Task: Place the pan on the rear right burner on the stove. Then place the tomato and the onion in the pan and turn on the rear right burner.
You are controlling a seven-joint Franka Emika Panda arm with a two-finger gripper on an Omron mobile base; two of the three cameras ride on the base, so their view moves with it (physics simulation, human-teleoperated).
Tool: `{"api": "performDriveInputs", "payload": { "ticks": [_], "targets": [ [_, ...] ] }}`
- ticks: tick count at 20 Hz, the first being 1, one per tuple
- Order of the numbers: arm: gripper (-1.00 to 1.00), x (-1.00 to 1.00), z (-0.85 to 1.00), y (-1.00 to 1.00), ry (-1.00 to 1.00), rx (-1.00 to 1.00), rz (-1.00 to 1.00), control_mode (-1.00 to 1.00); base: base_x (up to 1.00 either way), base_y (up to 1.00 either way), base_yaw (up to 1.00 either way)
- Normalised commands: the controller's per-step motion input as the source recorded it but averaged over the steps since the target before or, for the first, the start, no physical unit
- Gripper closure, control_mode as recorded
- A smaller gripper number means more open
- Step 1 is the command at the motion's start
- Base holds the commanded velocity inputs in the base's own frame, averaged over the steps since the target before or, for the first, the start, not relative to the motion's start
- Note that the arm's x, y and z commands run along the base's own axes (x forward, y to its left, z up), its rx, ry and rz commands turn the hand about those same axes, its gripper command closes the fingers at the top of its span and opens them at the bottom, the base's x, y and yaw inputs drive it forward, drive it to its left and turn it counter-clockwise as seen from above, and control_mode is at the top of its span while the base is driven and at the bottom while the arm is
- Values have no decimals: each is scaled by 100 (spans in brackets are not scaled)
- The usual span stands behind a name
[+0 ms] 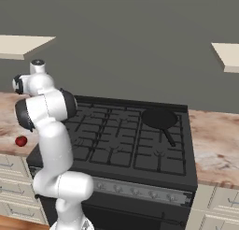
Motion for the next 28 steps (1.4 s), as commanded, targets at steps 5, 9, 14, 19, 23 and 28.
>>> {"api": "performDriveInputs", "payload": {
  "ticks": [5,9,14,19,23,28],
  "targets": [
    [-100,28,-2,0,3,-1,0,-100,0,0,0],
    [-100,1,-11,12,2,0,0,-100,0,0,0],
    [-100,0,-25,21,4,0,0,-100,0,0,0],
    [-100,0,-35,15,2,0,0,-100,0,0,0],
    [-100,0,-35,10,2,0,0,-100,0,0,0],
    [-100,3,-16,2,1,-1,0,-100,0,0,0]
  ]
}}
